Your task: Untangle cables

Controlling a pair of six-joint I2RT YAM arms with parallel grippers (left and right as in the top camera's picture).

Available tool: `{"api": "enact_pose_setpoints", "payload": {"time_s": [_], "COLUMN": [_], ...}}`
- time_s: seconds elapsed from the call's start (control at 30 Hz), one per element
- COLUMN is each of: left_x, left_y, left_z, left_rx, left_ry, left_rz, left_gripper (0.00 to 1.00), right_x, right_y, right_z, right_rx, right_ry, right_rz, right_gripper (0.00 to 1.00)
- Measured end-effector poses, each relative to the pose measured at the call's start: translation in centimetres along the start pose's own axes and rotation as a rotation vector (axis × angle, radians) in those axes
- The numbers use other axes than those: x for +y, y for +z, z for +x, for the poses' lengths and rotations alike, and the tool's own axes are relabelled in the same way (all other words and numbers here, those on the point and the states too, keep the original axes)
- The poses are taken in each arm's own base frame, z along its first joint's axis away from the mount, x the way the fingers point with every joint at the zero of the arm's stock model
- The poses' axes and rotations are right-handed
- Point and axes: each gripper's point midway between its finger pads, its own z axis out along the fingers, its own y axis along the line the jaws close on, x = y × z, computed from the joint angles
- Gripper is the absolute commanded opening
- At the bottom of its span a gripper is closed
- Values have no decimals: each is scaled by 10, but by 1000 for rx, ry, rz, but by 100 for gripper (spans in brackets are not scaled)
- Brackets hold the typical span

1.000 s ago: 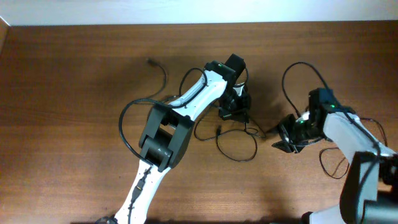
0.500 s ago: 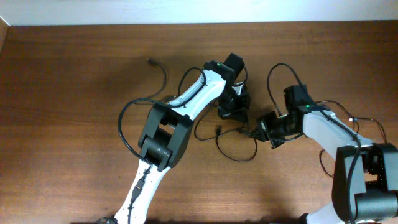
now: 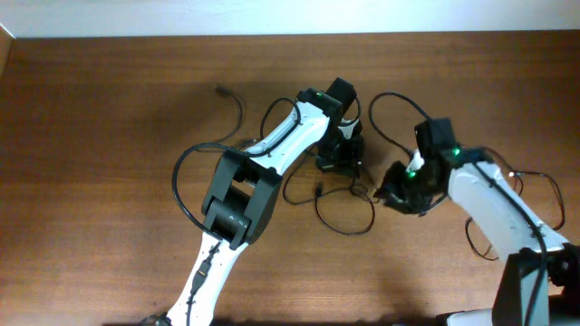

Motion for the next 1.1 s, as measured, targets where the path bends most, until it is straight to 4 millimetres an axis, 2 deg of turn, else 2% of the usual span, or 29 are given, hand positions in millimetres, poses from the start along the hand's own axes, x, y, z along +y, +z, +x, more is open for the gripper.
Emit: {"api": "enact_pose_setpoints", "payload": {"time_s": [0.07,0.1,0.13,0.17,0.2,0.3,0.33,0.47,0.53,0.63,0.83,0.93,1.0,1.1], "left_x": [4,8,10,15,17,22,23,30,33,31,32,32,31,31], "left_y": [0,0,0,-1,-1,-1,-2,-4,-5,-10,-24,-26,-26,-26], "left_z": [-2,-3,-3,-2,-1,4,6,30,39,56,66,65,66,65], "left_rx": [-11,-18,-19,-18,-18,-1,7,97,134,213,275,277,278,275], "left_ry": [7,8,7,5,8,7,2,-57,-75,-81,-135,-143,-143,-142], "left_rz": [-25,-45,-56,-83,-97,-120,-124,-151,-162,-129,-56,-43,-39,-39], "left_gripper": [0,0,0,0,0,0,0,0,0,0,0,0,0,0], "right_x": [10,12,11,11,12,18,24,53,64,61,65,68,66,62], "right_y": [-24,-28,-29,-28,-27,-25,-25,-14,-9,0,14,17,21,23], "right_z": [-5,-7,-6,-3,-2,1,2,33,36,39,68,77,83,82], "right_rx": [-33,-44,-42,-36,-35,-30,-28,21,-8,-12,42,59,73,78], "right_ry": [-76,-94,-125,-196,-254,-400,-468,-943,-1078,-1185,-1381,-1428,-1437,-1437], "right_rz": [17,17,23,34,39,24,1,-80,-78,-26,-12,-23,-31,-16], "right_gripper": [35,35,88,99,97,64,63,64,64,58,31,24,4,4]}}
